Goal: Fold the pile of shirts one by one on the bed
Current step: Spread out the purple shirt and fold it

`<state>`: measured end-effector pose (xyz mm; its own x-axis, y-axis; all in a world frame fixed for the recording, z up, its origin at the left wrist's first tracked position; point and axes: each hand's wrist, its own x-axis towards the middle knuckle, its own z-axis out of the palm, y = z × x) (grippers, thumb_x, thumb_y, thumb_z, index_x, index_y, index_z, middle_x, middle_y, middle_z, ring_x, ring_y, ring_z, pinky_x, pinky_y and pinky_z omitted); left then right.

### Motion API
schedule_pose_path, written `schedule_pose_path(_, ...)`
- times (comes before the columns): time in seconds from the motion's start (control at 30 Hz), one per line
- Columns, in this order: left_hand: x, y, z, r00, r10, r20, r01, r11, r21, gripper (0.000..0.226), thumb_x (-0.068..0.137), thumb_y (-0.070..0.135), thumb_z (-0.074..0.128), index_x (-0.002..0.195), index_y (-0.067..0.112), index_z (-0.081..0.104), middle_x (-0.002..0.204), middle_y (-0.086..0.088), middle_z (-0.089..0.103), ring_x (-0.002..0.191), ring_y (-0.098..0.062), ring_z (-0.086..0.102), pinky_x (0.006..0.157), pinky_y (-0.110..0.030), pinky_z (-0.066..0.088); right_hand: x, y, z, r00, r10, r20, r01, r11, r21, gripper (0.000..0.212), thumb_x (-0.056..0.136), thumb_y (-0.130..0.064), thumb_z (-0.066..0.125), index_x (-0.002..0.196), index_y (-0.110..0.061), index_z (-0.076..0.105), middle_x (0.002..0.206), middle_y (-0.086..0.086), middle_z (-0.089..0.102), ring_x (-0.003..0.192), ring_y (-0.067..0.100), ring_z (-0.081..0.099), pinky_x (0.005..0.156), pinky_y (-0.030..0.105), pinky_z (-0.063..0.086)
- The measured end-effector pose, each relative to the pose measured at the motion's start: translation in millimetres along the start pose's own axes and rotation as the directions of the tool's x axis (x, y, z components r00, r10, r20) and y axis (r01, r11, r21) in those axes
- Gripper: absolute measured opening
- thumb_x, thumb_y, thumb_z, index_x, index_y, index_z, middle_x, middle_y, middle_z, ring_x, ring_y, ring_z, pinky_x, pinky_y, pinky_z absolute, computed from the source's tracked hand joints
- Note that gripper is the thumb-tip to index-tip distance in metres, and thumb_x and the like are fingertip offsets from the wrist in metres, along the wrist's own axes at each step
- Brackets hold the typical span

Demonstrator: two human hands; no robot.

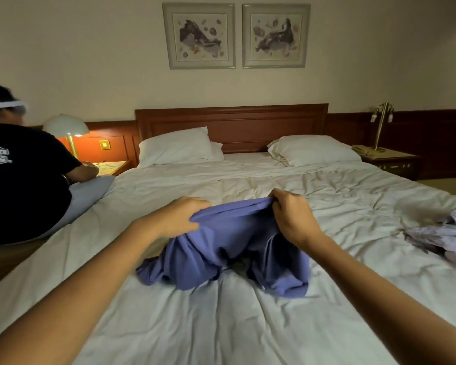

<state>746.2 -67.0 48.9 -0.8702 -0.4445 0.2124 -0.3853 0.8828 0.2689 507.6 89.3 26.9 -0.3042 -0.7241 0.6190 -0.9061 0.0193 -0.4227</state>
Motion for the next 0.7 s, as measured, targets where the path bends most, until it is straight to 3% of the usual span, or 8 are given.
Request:
schedule_pose_path(0.07, -6.2, -15.2, 2.5, 0.994, -0.073, -0.084, 0.075, 0.997, 0.019, 0.014, 0.084, -0.004, 0.057, 0.088, 0.009, 0.057, 0.088, -0.005, 0.059, 0.084, -0.026, 0.057, 0.079, -0.039, 0.047, 3.1, 0.6, -15.0, 0.996, -0.039, 0.076, 0.043, 0.997, -0.056, 0.01, 0.091, -0.003, 0.044, 0.084, -0.009, 0.049, 0.084, 0.015, 0.06, 0.081, 0.038, 0.055, 0.066, 0.04, 0.035)
schedule_pose_path(0.17, -19.3, -36.4, -0.5, 0.961, -0.176, -0.212, 0.147, 0.978, -0.147, 0.025, 0.088, -0.007, 0.054, 0.084, 0.017, 0.057, 0.08, -0.001, 0.059, 0.075, -0.01, 0.056, 0.071, -0.035, 0.043, 8.4, 8.9, -49.9, 0.965, -0.164, 0.203, 0.195, 0.97, -0.148, 0.011, 0.094, -0.021, 0.049, 0.086, -0.014, 0.045, 0.08, 0.011, 0.061, 0.077, 0.037, 0.056, 0.064, 0.041, 0.039)
schedule_pose_path(0.27, -28.1, -38.3, -12.9, 0.919, -0.225, -0.323, 0.126, 0.946, -0.3, 0.023, 0.091, -0.005, 0.05, 0.089, 0.016, 0.058, 0.082, -0.007, 0.061, 0.073, -0.011, 0.052, 0.073, -0.034, 0.04, 15.9, 12.6, -86.8, 0.904, -0.239, 0.354, 0.342, 0.902, -0.264, 0.045, 0.086, -0.063, 0.058, 0.085, -0.02, 0.045, 0.069, 0.0, 0.056, 0.065, 0.024, 0.054, 0.061, 0.04, 0.043)
schedule_pose_path(0.3, -29.6, -33.6, -20.7, 0.908, -0.202, -0.367, 0.097, 0.953, -0.286, 0.023, 0.092, -0.003, 0.05, 0.092, 0.019, 0.057, 0.084, 0.0, 0.062, 0.074, -0.009, 0.053, 0.073, -0.031, 0.041, 20.3, 12.8, -96.3, 0.9, -0.233, 0.368, 0.354, 0.884, -0.307, 0.051, 0.082, -0.07, 0.059, 0.083, -0.022, 0.044, 0.068, -0.005, 0.053, 0.064, 0.02, 0.051, 0.06, 0.039, 0.043)
schedule_pose_path(0.4, -35.6, -11.5, -54.8, 0.875, -0.019, -0.484, 0.003, 0.999, -0.034, 0.03, 0.087, 0.001, 0.059, 0.096, 0.029, 0.053, 0.091, 0.017, 0.059, 0.083, -0.001, 0.055, 0.072, -0.017, 0.043, 39.2, 10.2, -124.9, 0.921, -0.258, 0.29, 0.362, 0.842, -0.4, 0.045, 0.081, -0.063, 0.066, 0.08, -0.026, 0.04, 0.068, -0.009, 0.046, 0.07, 0.025, 0.055, 0.059, 0.035, 0.035)
schedule_pose_path(0.53, -44.1, 9.7, -109.2, 0.775, 0.167, -0.61, 0.055, 0.943, 0.328, 0.034, 0.075, -0.009, 0.065, 0.09, 0.018, 0.052, 0.082, 0.005, 0.049, 0.076, -0.024, 0.048, 0.063, -0.038, 0.04, 60.4, -3.6, -168.5, 0.918, -0.372, 0.135, 0.391, 0.801, -0.454, 0.046, 0.077, -0.056, 0.074, 0.075, -0.021, 0.044, 0.06, -0.007, 0.043, 0.068, 0.038, 0.054, 0.057, 0.035, 0.035)
schedule_pose_path(0.63, -41.4, 21.3, -139.1, 0.708, 0.056, -0.704, 0.069, 0.987, 0.148, 0.025, 0.08, -0.012, 0.058, 0.096, 0.007, 0.059, 0.083, -0.014, 0.062, 0.08, -0.036, 0.057, 0.073, -0.046, 0.045, 72.7, -20.1, -192.5, 0.89, -0.442, 0.116, 0.451, 0.811, -0.373, 0.046, 0.076, -0.055, 0.074, 0.067, -0.022, 0.042, 0.054, -0.009, 0.041, 0.052, 0.021, 0.04, 0.055, 0.034, 0.032)
schedule_pose_path(0.7, -37.9, 22.9, -148.1, 0.723, 0.005, -0.69, 0.065, 0.995, 0.076, 0.02, 0.084, -0.008, 0.055, 0.097, 0.007, 0.058, 0.084, -0.02, 0.062, 0.081, -0.037, 0.056, 0.076, -0.048, 0.046, 81.8, -27.8, -199.9, 0.906, -0.403, 0.128, 0.422, 0.836, -0.352, 0.044, 0.075, -0.055, 0.076, 0.066, -0.028, 0.041, 0.055, -0.011, 0.044, 0.053, 0.009, 0.041, 0.056, 0.032, 0.031)
